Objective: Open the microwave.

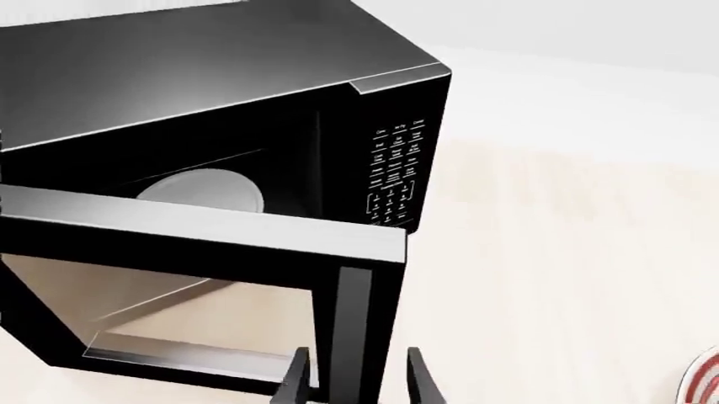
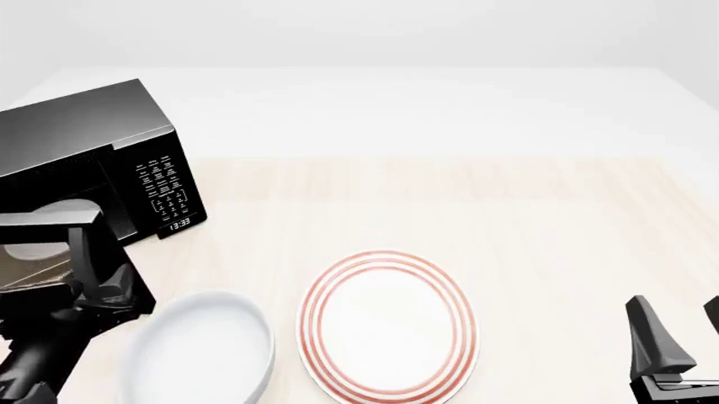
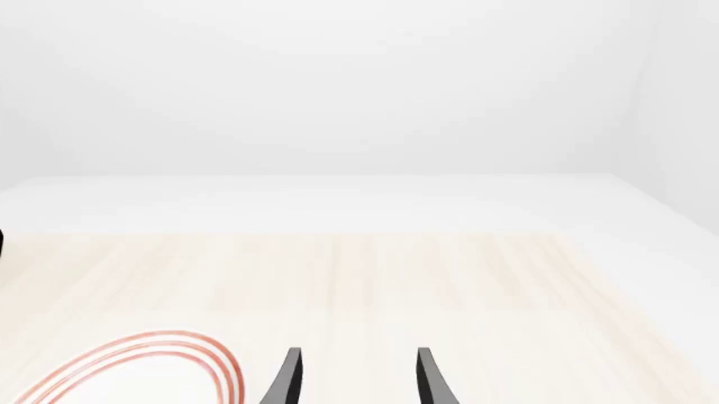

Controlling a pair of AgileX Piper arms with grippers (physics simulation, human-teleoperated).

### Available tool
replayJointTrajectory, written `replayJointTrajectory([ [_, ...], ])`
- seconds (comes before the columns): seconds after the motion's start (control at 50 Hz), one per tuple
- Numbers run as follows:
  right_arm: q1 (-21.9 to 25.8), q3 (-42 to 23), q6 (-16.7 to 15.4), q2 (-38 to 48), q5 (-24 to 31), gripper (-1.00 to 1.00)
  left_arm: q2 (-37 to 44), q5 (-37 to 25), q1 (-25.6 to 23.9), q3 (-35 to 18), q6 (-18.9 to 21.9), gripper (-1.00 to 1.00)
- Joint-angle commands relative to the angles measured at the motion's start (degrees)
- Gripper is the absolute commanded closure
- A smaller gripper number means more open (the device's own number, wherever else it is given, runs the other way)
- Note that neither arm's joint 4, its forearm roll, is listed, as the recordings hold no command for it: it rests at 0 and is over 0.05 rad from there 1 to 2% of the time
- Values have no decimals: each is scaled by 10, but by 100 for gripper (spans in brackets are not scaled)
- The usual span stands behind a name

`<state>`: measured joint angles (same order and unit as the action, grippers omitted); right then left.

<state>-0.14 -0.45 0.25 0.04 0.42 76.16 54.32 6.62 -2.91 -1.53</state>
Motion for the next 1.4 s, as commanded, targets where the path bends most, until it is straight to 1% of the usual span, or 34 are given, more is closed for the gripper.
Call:
replayJointTrajectory([
  [0.02, 0, 0, 0, 0, 0, -100, -20, 48, -36, -28, -26, -100],
  [0.14, 0, 0, 0, 0, 0, -100, -24, 46, -31, -25, -31, -100],
  [0.24, 0, 0, 0, 0, 0, -100, -22, 55, -12, -14, -37, -100],
  [0.3, 0, 0, 0, 0, 0, -100, -30, 47, -9, -13, -38, -100],
  [0.4, 0, 0, 0, 0, 0, -100, -22, 55, -6, -8, -40, -100],
  [0.46, 0, 0, 0, 0, 0, -100, -42, 36, -4, -8, -39, -100],
  [0.6, 0, 0, 0, 0, 0, -100, -111, -21, 1, -3, -31, -100],
  [0.68, 0, 0, 0, 0, 0, -100, -185, -89, 2, -5, -24, -100],
  [0.72, 0, 0, 0, 0, 0, -100, -198, -100, 1, -4, -23, -100],
  [0.74, 0, 0, 0, 0, 0, -100, -231, -127, 3, -3, -21, -100],
  [0.8, 0, 0, 0, 0, 0, -100, -272, -164, 5, -3, -18, -100],
  [1.02, 0, 0, 0, 0, 0, -100, -395, -281, -2, -18, -8, -100],
  [1.06, 0, 0, 0, 0, 0, -100, -421, -305, 4, -21, -10, -100],
  [1.22, 0, 0, 0, 0, 0, -100, -446, -335, 4, -29, -4, -100],
  [1.3, 0, 0, 0, 0, 0, -100, -487, -386, 16, -52, -6, -100],
  [1.4, 0, 0, 0, 0, 0, -100, -505, -421, 13, -78, 2, -100],
])
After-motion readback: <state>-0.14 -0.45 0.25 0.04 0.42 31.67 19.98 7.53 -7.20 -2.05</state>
